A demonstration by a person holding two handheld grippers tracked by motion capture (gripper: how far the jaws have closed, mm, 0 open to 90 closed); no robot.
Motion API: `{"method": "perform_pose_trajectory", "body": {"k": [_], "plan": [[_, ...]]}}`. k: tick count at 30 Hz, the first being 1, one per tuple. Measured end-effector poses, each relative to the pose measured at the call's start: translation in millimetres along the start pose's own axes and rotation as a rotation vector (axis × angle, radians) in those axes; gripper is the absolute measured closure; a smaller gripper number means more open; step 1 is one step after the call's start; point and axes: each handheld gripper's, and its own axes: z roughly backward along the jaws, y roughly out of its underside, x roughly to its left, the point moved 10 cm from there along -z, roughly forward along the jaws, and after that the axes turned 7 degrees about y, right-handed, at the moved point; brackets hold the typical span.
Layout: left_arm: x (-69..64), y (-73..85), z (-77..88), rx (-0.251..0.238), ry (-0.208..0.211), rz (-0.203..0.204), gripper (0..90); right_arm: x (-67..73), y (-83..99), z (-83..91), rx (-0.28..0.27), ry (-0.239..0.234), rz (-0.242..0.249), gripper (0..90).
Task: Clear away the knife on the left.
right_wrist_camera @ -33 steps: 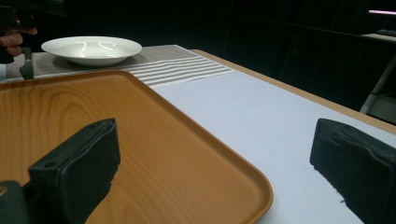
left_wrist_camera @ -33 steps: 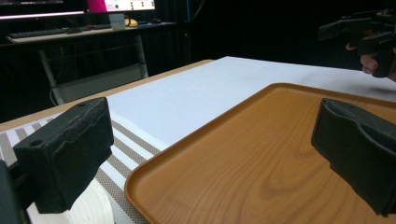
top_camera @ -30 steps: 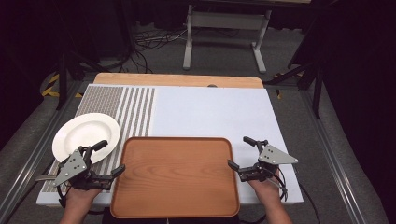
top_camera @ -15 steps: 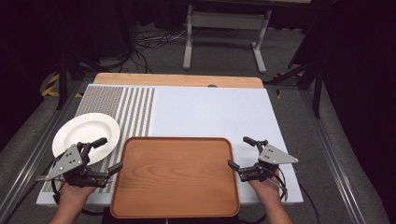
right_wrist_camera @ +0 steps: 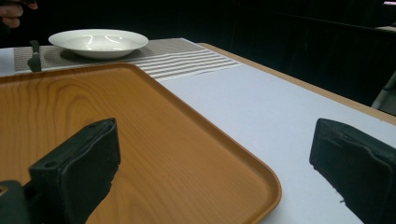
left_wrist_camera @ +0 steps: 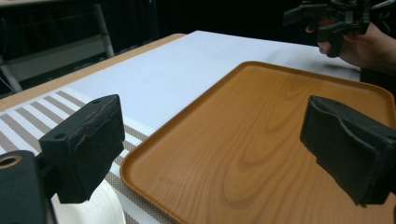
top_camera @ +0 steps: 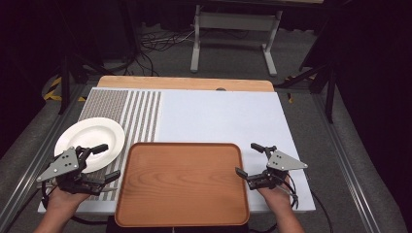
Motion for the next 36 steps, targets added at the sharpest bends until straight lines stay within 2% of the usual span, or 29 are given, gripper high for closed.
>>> {"method": "perform_pose_trajectory", "body": {"k": [5, 9, 15, 18, 21, 22, 25, 32, 36], "plan": [[1.6, -0.9, 8.0, 0.046, 0.008, -0.017, 8.1, -0.2, -0.4, 0.3, -0.003, -0.002, -0.001, 2.4], [-0.2, -0.6, 11.7, 0.088, 0.041, -0.029, 8.7, -1.0, 0.1, 1.3, 0.001, -0.006, 0.004, 2.5], [-0.3, 0.8, 19.6, 0.155, 0.067, -0.045, 9.1, -3.5, 1.1, 2.5, 0.000, -0.006, -0.006, 2.6], [-0.8, 3.3, 22.8, 0.196, 0.080, -0.055, 9.5, -3.4, 1.4, 2.5, 0.002, -0.008, -0.005, 2.7], [-1.0, 9.0, 25.8, 0.260, 0.096, -0.072, 9.7, -3.6, 1.9, 2.8, 0.007, -0.013, -0.004, 3.2], [-1.4, 10.6, 26.6, 0.272, 0.104, -0.067, 9.7, -3.9, 2.1, 2.9, 0.006, -0.016, -0.007, 3.3], [-1.0, 15.7, 29.6, 0.314, 0.109, -0.069, 10.1, -5.0, 2.5, 3.7, 0.007, -0.017, -0.012, 3.5], [1.0, 27.3, 40.4, 0.435, 0.117, -0.105, 12.0, -4.0, 3.7, 2.7, 0.016, -0.023, -0.009, 3.7], [1.5, 31.7, 47.0, 0.479, 0.126, -0.118, 13.0, -3.8, 4.0, 3.2, 0.017, -0.029, -0.012, 4.3]]}}
